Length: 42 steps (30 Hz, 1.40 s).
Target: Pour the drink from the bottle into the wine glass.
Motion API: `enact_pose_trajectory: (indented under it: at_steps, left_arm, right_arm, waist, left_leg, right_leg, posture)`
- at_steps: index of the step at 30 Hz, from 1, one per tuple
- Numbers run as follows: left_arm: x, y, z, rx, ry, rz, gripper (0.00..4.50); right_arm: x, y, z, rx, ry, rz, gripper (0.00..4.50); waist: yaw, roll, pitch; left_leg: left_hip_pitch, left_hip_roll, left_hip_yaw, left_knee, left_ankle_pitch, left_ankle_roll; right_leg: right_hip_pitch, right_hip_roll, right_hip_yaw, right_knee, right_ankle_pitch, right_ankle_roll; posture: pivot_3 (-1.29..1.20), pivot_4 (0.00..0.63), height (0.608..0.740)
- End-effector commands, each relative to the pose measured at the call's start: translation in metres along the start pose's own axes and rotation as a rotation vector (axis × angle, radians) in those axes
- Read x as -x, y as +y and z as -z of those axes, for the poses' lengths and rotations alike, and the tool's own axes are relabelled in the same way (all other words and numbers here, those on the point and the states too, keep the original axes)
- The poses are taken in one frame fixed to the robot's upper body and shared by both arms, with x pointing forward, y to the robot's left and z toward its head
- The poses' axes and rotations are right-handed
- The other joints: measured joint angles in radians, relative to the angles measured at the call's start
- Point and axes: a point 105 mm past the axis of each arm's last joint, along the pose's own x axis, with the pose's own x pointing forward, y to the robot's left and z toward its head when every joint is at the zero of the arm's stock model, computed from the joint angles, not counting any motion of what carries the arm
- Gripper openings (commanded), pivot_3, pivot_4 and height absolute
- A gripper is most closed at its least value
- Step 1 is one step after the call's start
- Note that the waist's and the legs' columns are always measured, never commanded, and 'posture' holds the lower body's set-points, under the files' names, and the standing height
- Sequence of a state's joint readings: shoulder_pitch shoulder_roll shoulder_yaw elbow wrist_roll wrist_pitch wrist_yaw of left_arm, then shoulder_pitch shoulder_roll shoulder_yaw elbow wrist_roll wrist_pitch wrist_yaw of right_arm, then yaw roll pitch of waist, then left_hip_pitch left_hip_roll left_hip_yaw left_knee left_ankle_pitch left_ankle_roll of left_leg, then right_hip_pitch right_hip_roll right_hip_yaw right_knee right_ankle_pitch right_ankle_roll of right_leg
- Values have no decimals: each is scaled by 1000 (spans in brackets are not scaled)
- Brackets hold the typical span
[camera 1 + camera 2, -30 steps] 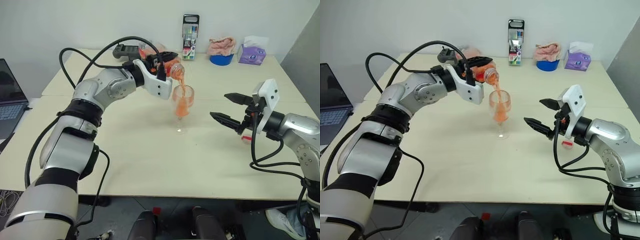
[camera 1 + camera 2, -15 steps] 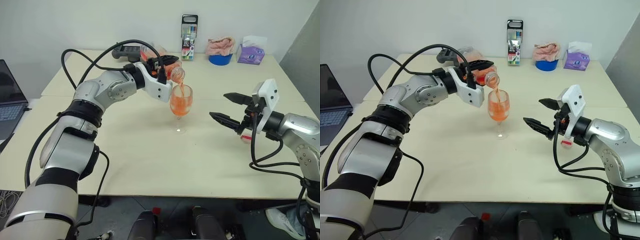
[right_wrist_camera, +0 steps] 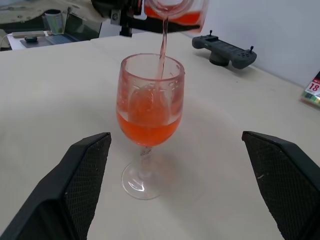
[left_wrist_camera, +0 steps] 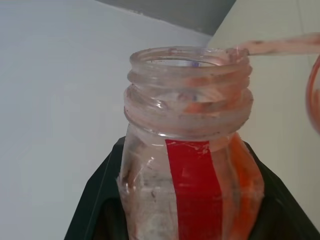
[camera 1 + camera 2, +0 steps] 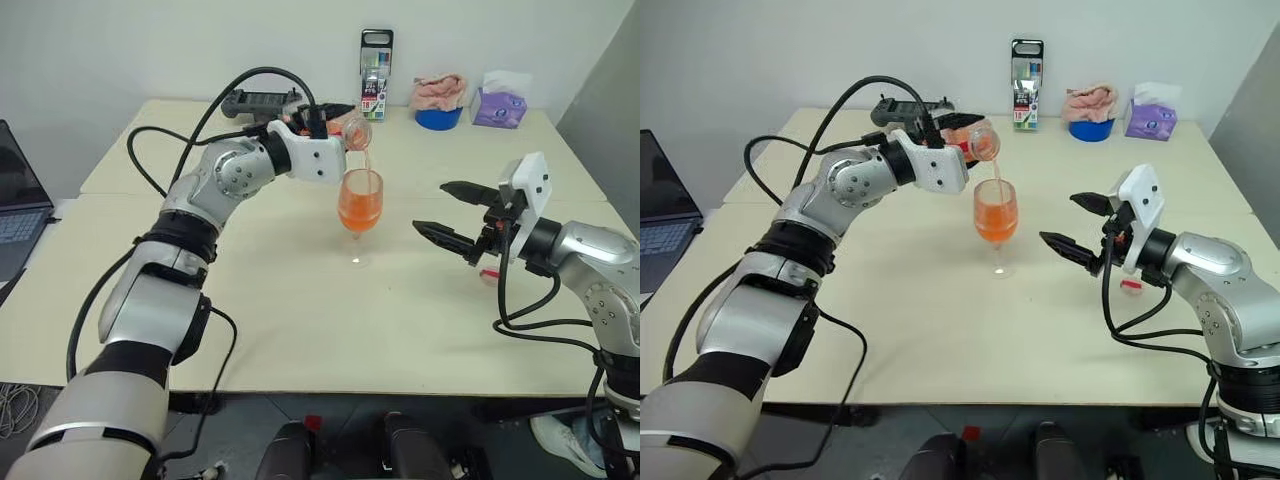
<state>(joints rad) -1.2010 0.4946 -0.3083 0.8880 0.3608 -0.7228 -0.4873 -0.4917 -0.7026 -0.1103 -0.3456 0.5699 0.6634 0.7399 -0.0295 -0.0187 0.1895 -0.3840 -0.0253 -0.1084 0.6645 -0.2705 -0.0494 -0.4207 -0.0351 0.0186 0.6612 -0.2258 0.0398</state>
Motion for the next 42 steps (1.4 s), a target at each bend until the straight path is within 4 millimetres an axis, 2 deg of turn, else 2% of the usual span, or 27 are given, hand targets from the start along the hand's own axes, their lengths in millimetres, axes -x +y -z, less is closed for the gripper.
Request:
enact_pose_trajectory:
  at_steps: [1, 4, 8, 10, 13, 16, 19, 21, 24, 26, 30, 35, 42]
  left_arm:
    - [4, 18, -9, 100, -46, -59, 1869]
    - [9, 21, -7, 238, -46, -103, 1869]
    - [26, 36, 7, 542, -15, -256, 1867]
    - [50, 43, 31, 744, 64, -415, 1853]
    - [92, 36, 61, 928, 213, -615, 1849]
    - [125, 27, 80, 1027, 334, -772, 1848]
    - [154, 13, 92, 1051, 435, -885, 1845]
    - [161, -1, 93, 1036, 478, -878, 1844]
    - [165, -8, 90, 1076, 464, -914, 1842]
    - [167, -12, 90, 1112, 460, -929, 1842]
    - [173, -36, 90, 1099, 532, -863, 1842]
    - [183, -53, 92, 1126, 574, -871, 1842]
    - [196, -69, 96, 1124, 651, -883, 4056]
  right_arm:
    - [0, -2, -15, 39, -45, -3, 4500]
    - [-1, -2, -22, 45, -64, -14, 4500]
    - [-4, 0, -37, 61, -103, -45, 4500]
    - [-6, 2, -49, 73, -130, -71, 4500]
    - [-8, 17, -57, 105, -118, -170, 4500]
    - [-15, 31, -65, 152, -116, -244, 4500]
    - [-35, 34, -77, 214, -128, -228, 4500]
    - [-46, 41, -82, 245, -136, -258, 4500]
    - [-53, 49, -84, 267, -146, -303, 4500]
    - [-55, 50, -84, 274, -145, -314, 4500]
    - [-56, 49, -82, 280, -141, -332, 4500]
    - [-54, 47, -80, 282, -128, -338, 4500]
    - [-52, 46, -78, 282, -112, -337, 4500]
  waist:
    - [-2, 0, 0]
    - [-2, 0, 0]
    - [-3, 0, 0]
    - [-8, 0, 0]
    - [-19, 0, 0]
    - [-20, 0, 0]
    - [-20, 0, 0]
    - [-15, 0, -1]
    - [4, -1, -1]
    - [14, -1, -1]
    - [18, -2, -2]
    - [18, -2, -2]
    - [18, -2, -2]
  left_leg:
    - [0, 0, 0, 0, 0, 0]
    - [0, 0, 0, 0, 0, 0]
    - [0, 0, 0, 0, 0, 0]
    - [0, 1, 0, 0, 0, 0]
    - [2, 2, 0, 0, 0, 0]
    - [2, 3, -1, 0, 0, 0]
    - [2, 3, -1, 0, 0, 0]
    - [2, 2, -1, 0, 0, -1]
    - [2, 2, -2, 0, 0, -1]
    - [1, 2, -2, 0, 1, -2]
    - [0, 0, 0, 1, 1, -2]
    - [1, 1, -1, 0, 1, -2]
    - [2, 1, 0, 0, 1, -2]
  right_leg:
    - [0, 0, 0, 0, 0, 0]
    - [0, 0, 0, 1, 0, 0]
    - [-1, 0, 0, 1, 0, 0]
    - [-1, 0, 0, 1, 0, 0]
    - [-1, 1, 1, 2, 0, 0]
    - [-1, 2, 0, 2, 0, 0]
    - [-1, 1, 0, 2, 0, 0]
    - [-1, 1, 0, 2, 0, 0]
    - [-1, 0, 0, 1, 0, 0]
    - [-1, -2, -1, 0, 0, 0]
    - [0, -3, 1, -1, 0, 0]
    - [-1, -2, 0, 0, 0, 0]
    - [0, -2, 0, 0, 0, 0]
  posture:
    - [0, 150, 740]
    - [0, 150, 740]
    - [0, 150, 740]
    - [0, 150, 740]
    - [0, 150, 740]
    - [0, 150, 740]
    - [0, 150, 740]
    - [0, 150, 740]
    - [0, 150, 740]
    - [0, 150, 740]
    - [0, 150, 740]
    - [0, 150, 740]
    - [0, 150, 740]
